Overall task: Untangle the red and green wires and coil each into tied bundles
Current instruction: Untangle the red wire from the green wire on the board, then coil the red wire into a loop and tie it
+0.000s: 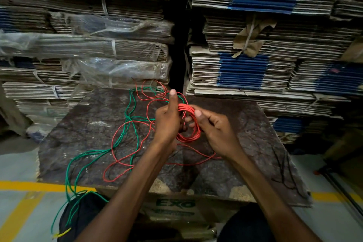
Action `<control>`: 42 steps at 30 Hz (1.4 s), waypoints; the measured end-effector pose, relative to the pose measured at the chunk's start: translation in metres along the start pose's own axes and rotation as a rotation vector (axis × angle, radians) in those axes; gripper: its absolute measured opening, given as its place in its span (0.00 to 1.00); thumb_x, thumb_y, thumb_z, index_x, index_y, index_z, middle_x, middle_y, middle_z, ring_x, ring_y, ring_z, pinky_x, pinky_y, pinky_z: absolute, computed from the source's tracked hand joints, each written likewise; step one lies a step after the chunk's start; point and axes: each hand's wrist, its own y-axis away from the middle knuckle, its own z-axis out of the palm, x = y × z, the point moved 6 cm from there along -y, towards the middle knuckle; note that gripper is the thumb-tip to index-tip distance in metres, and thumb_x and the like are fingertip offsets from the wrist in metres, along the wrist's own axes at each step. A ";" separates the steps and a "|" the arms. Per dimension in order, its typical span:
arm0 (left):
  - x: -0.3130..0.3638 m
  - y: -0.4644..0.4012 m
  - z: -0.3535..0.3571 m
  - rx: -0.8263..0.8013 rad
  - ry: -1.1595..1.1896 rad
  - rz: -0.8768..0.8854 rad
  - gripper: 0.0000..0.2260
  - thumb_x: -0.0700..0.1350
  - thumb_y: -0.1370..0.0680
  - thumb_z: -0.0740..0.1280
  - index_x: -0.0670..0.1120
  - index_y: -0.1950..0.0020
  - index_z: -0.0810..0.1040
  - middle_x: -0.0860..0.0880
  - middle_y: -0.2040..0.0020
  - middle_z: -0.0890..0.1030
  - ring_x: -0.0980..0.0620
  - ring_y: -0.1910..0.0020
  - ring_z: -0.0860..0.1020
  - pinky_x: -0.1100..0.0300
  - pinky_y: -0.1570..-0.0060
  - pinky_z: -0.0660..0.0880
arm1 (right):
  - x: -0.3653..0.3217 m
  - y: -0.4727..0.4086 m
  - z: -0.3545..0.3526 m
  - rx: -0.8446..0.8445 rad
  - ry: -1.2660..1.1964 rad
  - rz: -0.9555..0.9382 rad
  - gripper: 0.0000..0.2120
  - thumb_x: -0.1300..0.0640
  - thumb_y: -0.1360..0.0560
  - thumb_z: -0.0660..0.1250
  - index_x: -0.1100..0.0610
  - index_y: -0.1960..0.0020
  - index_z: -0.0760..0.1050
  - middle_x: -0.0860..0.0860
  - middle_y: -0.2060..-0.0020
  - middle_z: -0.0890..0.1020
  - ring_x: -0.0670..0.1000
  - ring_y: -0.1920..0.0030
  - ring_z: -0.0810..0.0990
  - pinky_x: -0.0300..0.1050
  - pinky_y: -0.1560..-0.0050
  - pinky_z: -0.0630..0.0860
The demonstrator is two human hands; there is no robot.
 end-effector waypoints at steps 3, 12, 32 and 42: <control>0.001 0.005 0.002 0.048 0.038 -0.009 0.27 0.58 0.18 0.55 0.44 0.72 0.67 0.52 0.83 0.65 0.57 0.85 0.64 0.69 0.80 0.62 | 0.002 0.002 0.001 0.043 0.075 -0.058 0.13 0.58 0.19 0.60 0.51 0.36 0.75 0.49 0.56 0.83 0.42 0.55 0.79 0.41 0.48 0.76; -0.005 0.008 0.002 0.001 -0.037 0.018 0.27 0.59 0.19 0.55 0.45 0.73 0.70 0.52 0.80 0.70 0.55 0.79 0.68 0.61 0.71 0.67 | 0.002 0.001 -0.002 0.158 0.005 -0.083 0.17 0.67 0.19 0.58 0.47 0.51 0.78 0.39 0.72 0.76 0.37 0.71 0.73 0.29 0.67 0.70; -0.003 0.008 0.005 -0.342 -0.531 0.306 0.11 0.52 0.25 0.65 0.54 0.66 0.81 0.53 0.70 0.81 0.59 0.72 0.76 0.58 0.68 0.75 | 0.011 0.002 -0.031 0.299 0.421 -0.175 0.12 0.58 0.21 0.60 0.57 0.47 0.82 0.53 0.56 0.83 0.48 0.55 0.81 0.47 0.52 0.77; -0.009 0.004 0.014 -0.206 -0.604 0.368 0.13 0.55 0.25 0.64 0.54 0.67 0.81 0.54 0.73 0.79 0.57 0.74 0.76 0.47 0.69 0.77 | 0.021 0.010 -0.045 0.248 0.398 -0.134 0.14 0.56 0.21 0.62 0.55 0.38 0.79 0.44 0.59 0.80 0.44 0.60 0.79 0.46 0.59 0.77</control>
